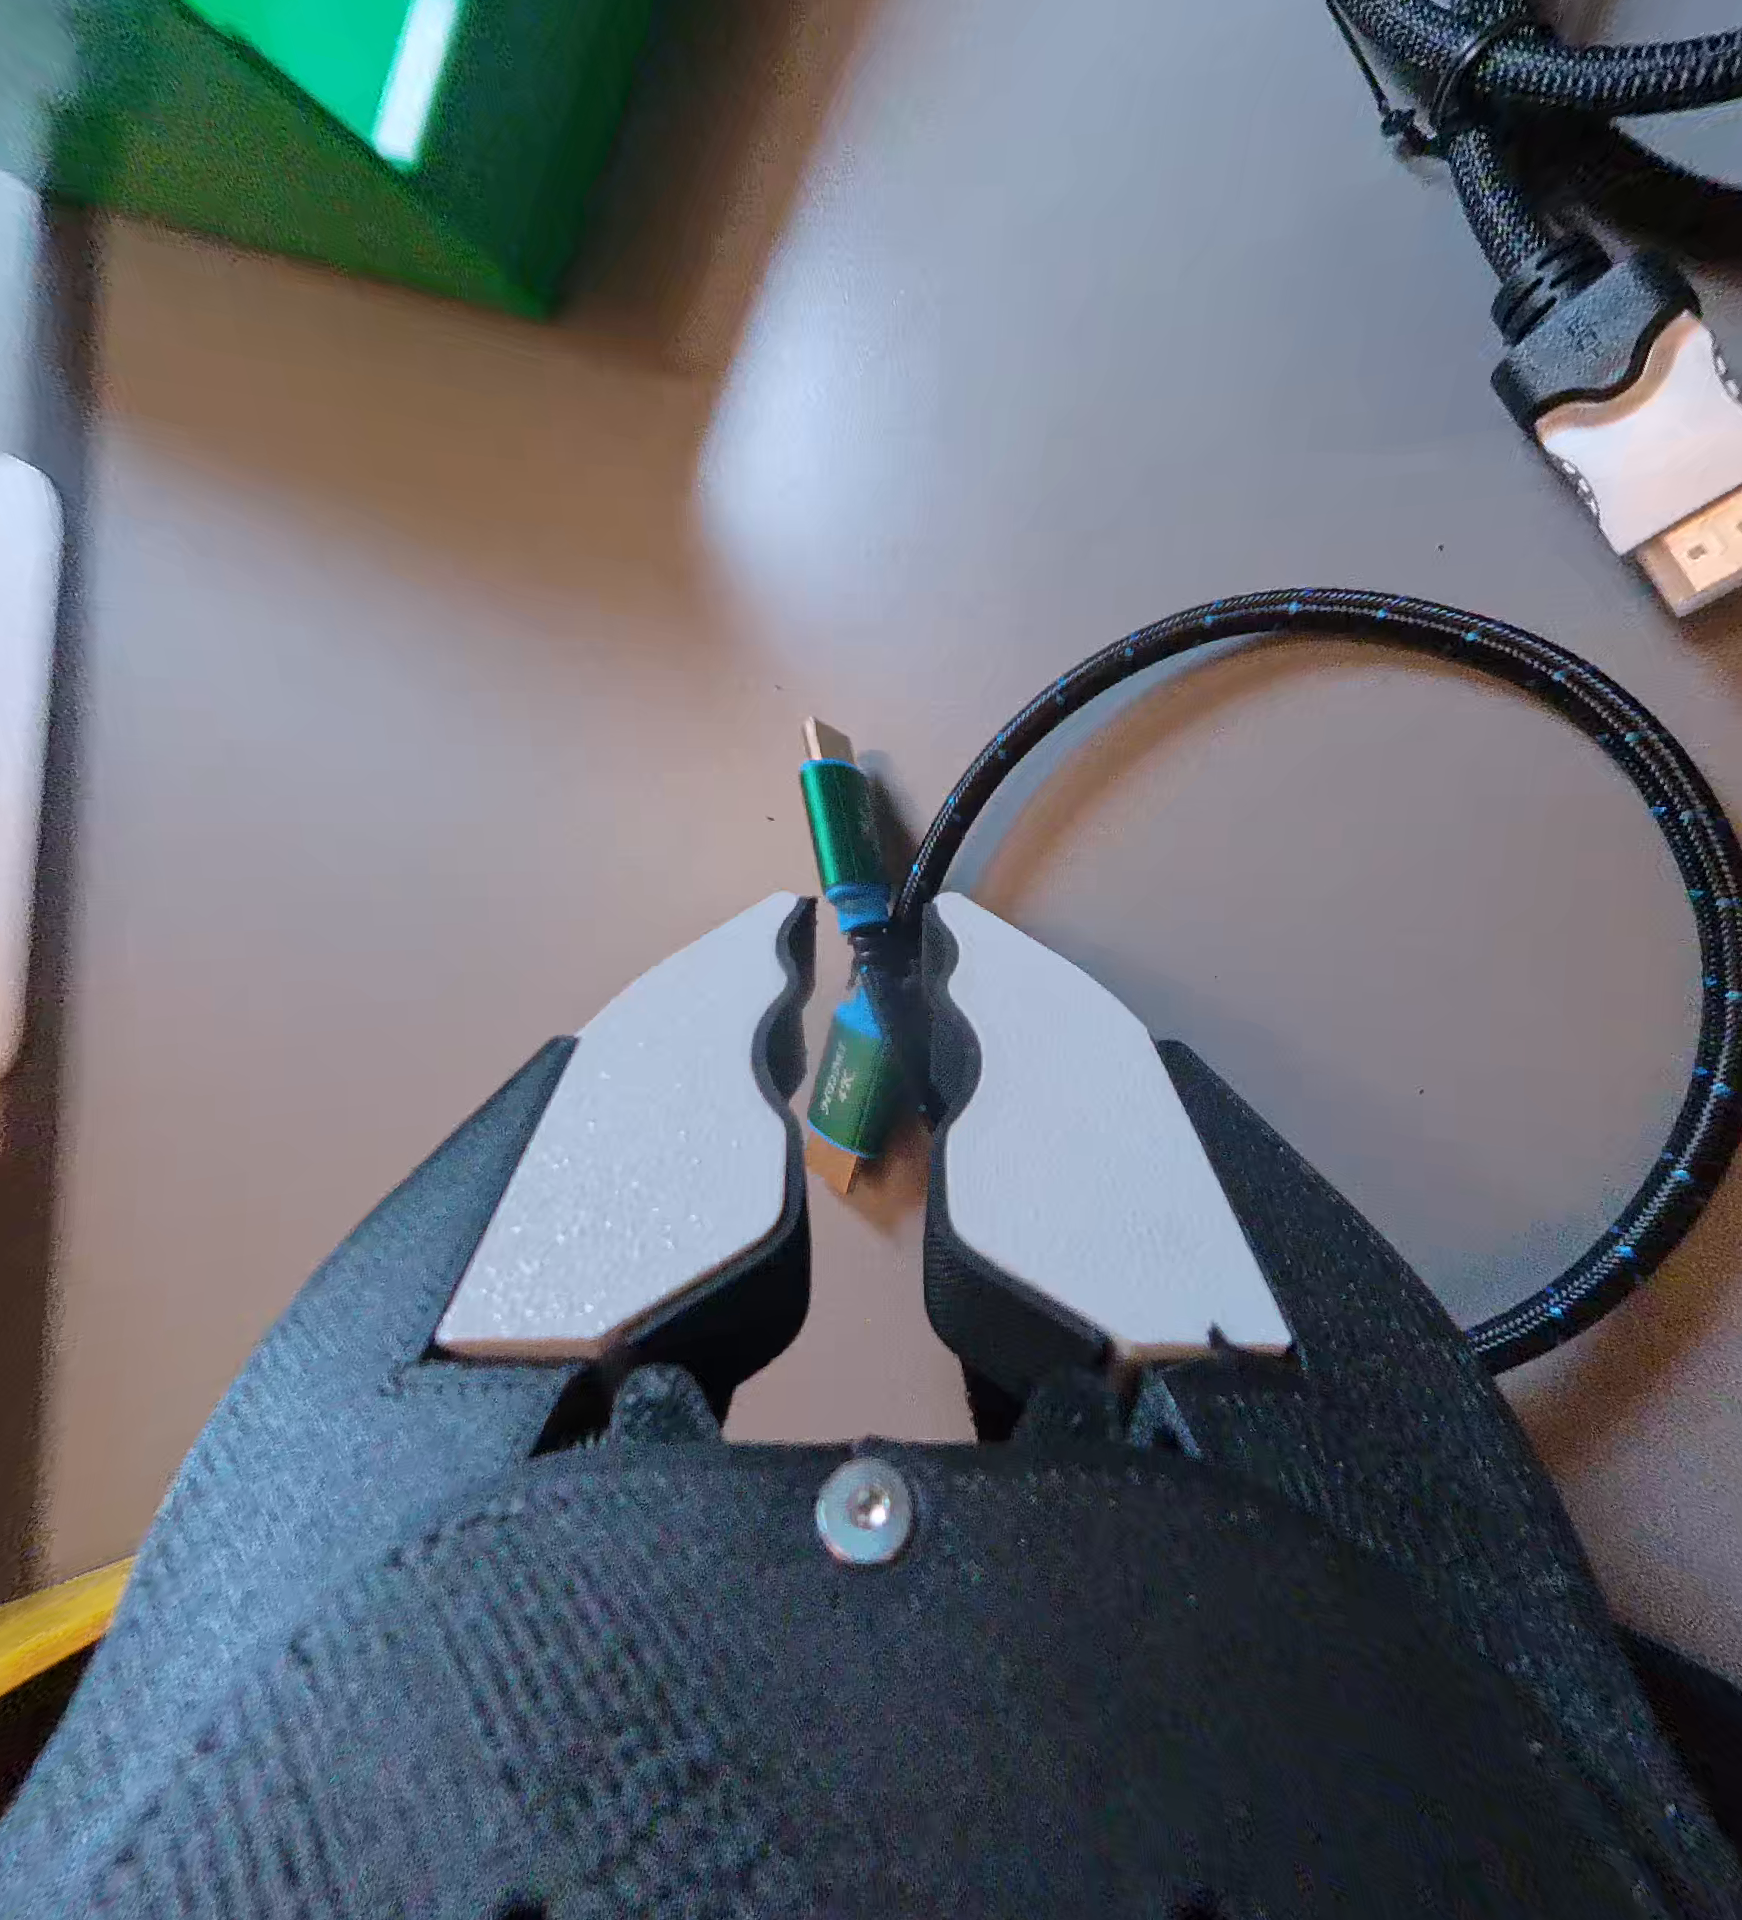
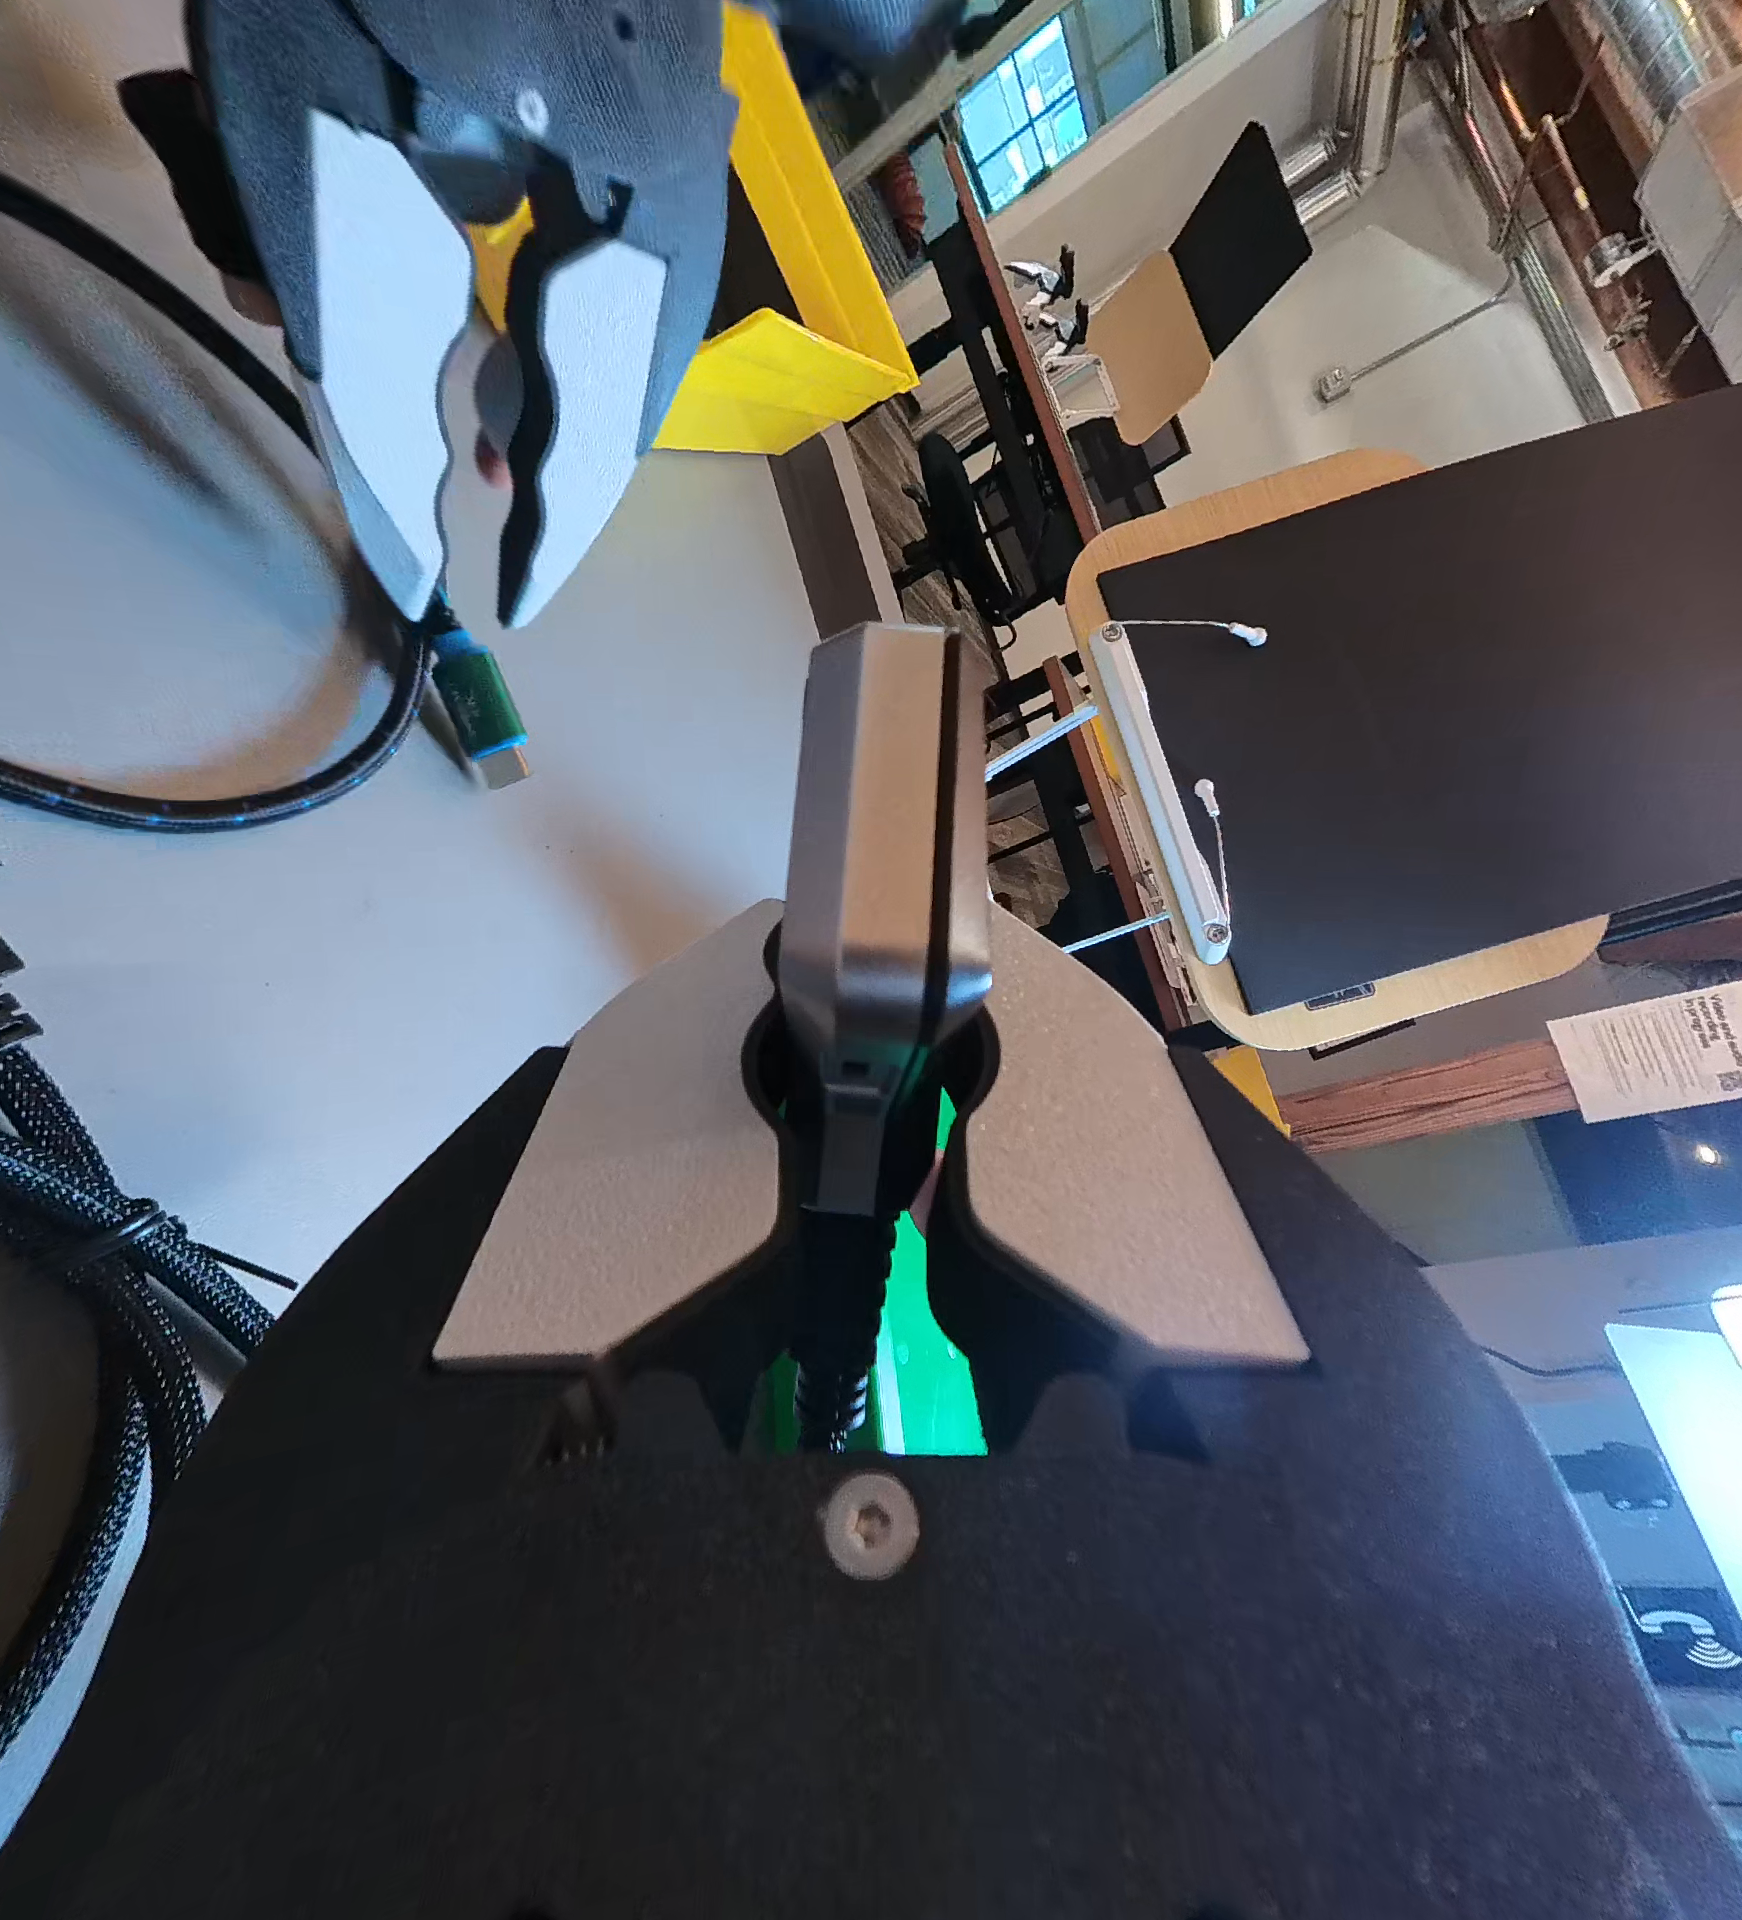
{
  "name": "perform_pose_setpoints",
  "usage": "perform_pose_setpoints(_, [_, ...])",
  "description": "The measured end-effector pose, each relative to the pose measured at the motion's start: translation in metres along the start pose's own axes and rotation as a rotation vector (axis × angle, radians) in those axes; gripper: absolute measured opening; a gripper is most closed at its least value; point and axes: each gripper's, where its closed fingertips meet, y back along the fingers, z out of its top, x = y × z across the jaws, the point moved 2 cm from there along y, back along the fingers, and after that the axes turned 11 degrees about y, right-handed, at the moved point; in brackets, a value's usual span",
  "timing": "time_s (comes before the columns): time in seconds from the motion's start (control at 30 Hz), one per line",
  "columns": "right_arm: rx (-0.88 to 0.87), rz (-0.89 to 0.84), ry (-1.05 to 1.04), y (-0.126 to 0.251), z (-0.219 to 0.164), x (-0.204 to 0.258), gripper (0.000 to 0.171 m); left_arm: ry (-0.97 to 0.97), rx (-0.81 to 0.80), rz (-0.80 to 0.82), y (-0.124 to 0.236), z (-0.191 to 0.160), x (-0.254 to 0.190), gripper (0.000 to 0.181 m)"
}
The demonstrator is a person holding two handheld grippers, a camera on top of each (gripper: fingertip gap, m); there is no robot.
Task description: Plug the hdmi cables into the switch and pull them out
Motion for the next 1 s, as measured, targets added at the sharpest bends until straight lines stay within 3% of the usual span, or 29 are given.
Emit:
perform_pose_setpoints(0.2, [0.006,0.007,0.003,-0.002,-0.001,0.002,0.023,-0.272,0.161,0.232,-0.004,-0.011,-0.006,0.034])
perform_pose_setpoints(0.27, [0.008,0.006,0.006,-0.002,-0.001,0.002,0.023,-0.301,0.18,0.261,-0.011,-0.013,0.0,0.027])
perform_pose_setpoints(0.47, [0.009,0.007,-0.005,-0.003,-0.003,0.002,0.023,-0.354,0.209,0.276,-0.026,-0.008,0.018,0.017])
perform_pose_setpoints(0.67, [0.007,0.0,-0.006,-0.002,-0.002,0.0,0.023,-0.308,0.098,0.25,-0.04,-0.001,0.044,0.014])
perform_pose_setpoints(0.77, [0.002,-0.004,-0.021,-0.001,-0.003,-0.002,0.024,-0.051,0.006,0.017,-0.031,0.005,0.033,0.012])
perform_pose_setpoints(0.93, [-0.021,0.016,-0.059,-0.003,-0.006,0.0,0.023,0.412,-0.226,-0.757,0.029,0.038,-0.03,0.012])
perform_pose_setpoints(1.0, [-0.071,0.036,-0.04,-0.002,0.0,0.005,0.023,0.53,-0.307,-0.893,0.041,0.044,-0.04,0.012])
